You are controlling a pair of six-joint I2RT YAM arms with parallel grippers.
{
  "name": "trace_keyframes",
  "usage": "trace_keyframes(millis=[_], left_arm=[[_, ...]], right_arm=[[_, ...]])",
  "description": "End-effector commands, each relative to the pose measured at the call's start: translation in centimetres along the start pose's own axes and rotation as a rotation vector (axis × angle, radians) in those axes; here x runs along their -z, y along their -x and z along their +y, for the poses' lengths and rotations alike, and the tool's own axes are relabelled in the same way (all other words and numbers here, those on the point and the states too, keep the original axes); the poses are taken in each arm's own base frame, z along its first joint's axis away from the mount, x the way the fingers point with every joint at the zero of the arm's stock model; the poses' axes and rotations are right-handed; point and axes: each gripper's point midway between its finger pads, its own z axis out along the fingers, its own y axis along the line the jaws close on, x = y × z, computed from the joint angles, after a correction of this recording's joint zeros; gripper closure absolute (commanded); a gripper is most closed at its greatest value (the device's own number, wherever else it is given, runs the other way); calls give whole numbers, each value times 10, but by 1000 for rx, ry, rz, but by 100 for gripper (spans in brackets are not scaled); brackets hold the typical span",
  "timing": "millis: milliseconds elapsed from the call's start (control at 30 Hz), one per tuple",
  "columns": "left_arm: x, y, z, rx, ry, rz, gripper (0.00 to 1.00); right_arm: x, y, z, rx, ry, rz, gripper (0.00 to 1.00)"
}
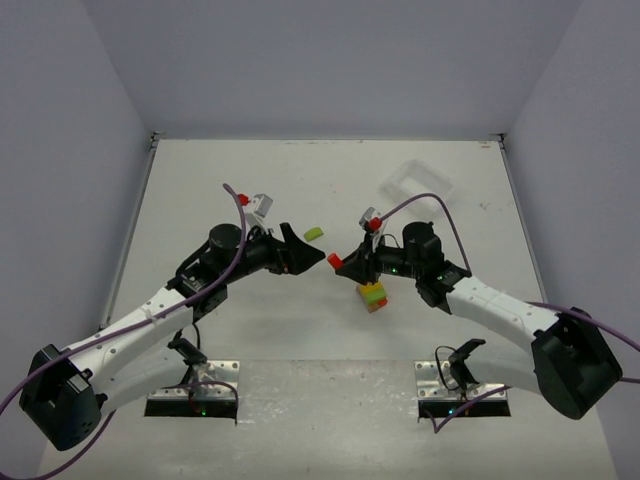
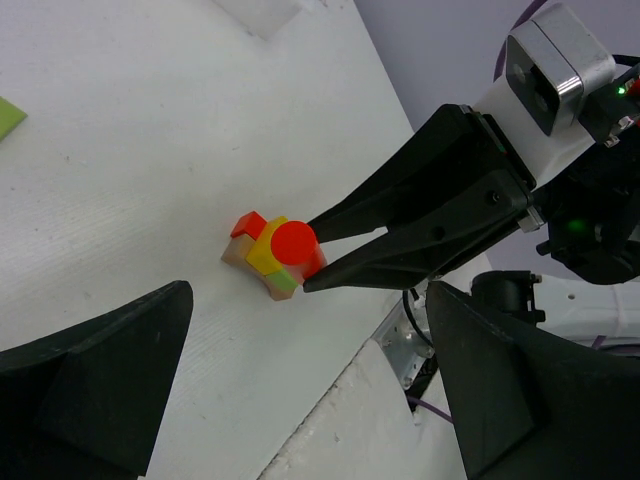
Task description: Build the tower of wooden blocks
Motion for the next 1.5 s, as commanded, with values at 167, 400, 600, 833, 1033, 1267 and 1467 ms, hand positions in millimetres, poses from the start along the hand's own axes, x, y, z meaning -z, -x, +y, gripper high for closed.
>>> trace_keyframes(millis=[167,400,600,833,1033,1267,1467], left_arm=[[-8,-2,-24,-13,-89,6,0],[-15,-8,-32,-22,-125,30,1],[-22,-15,-41,-21,-163,51,12],[-38,-25,-45,-21,-148,75,23],[-51,-28,-48,-9,-123,71,38],[-54,-22,-46,24,-108,28,51],[-59,-24,-47,27,-118,39,51]], right_arm=[[7,11,6,42,2,-76,91],[19,10,9,55,-29,-105,91],[23,12,11,67,-33,-115,91],[23,10,12,62,-27,-104,91],[25,8,14,67,-20,-101,91],[27,6,17,74,-9,-104,91],[28,7,17,76,-7,-107,91]])
